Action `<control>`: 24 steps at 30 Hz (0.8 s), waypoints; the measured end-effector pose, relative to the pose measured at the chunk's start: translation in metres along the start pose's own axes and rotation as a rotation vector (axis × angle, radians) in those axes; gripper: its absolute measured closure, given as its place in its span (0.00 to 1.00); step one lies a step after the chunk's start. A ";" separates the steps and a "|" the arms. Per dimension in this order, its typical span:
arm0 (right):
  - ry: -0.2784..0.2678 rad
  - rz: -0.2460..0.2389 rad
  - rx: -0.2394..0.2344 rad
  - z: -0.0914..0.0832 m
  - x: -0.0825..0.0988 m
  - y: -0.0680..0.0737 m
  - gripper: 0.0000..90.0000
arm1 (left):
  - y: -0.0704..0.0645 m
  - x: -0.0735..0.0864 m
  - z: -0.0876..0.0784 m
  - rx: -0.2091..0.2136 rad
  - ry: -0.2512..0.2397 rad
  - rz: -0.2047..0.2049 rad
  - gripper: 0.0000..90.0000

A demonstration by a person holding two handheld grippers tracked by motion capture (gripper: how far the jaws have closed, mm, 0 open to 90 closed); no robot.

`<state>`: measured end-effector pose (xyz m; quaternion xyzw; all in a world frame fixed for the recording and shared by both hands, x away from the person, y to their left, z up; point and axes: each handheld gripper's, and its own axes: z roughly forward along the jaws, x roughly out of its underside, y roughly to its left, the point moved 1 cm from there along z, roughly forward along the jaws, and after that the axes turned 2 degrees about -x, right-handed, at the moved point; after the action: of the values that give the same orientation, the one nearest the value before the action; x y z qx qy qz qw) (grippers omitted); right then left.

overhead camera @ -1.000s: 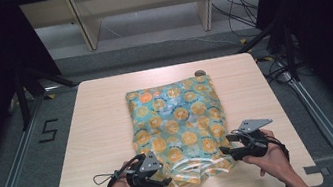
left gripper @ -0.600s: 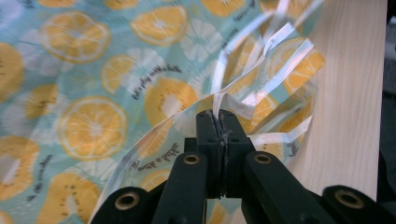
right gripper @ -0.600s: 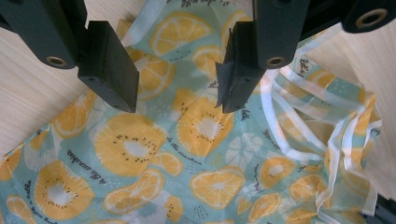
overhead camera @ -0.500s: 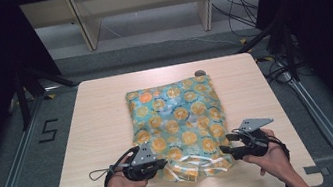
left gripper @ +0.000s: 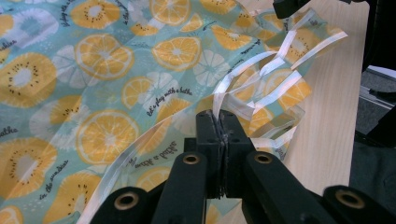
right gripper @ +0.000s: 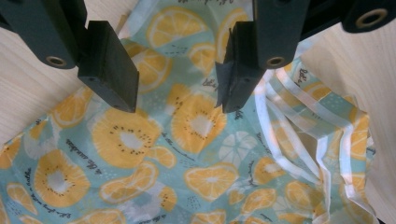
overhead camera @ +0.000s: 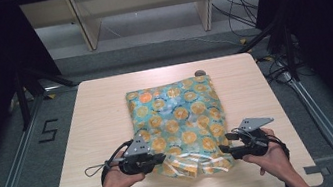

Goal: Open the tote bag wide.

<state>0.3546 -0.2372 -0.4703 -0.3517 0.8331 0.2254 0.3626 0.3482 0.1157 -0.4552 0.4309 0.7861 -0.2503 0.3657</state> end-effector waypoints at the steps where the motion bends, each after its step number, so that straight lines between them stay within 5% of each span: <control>1: 0.001 0.005 -0.002 0.000 0.000 0.001 0.53 | -0.002 0.000 0.001 -0.005 0.004 -0.022 0.98; 9: -0.004 -0.026 -0.003 0.000 -0.002 0.000 0.53 | -0.003 0.001 0.006 0.014 0.044 -0.043 0.87; 14: 0.012 -0.015 -0.008 0.000 -0.002 0.002 0.53 | -0.007 0.001 0.013 0.015 0.074 0.006 0.98; 20: 0.005 -0.004 -0.007 0.000 -0.002 0.002 0.53 | -0.008 0.004 0.020 0.021 0.097 0.029 0.99; 24: -0.004 -0.011 -0.008 -0.003 -0.004 0.000 0.53 | -0.009 0.000 0.014 -0.014 0.080 0.054 1.00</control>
<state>0.3553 -0.2373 -0.4658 -0.3572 0.8295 0.2275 0.3642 0.3453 0.1016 -0.4629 0.4590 0.7900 -0.2172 0.3434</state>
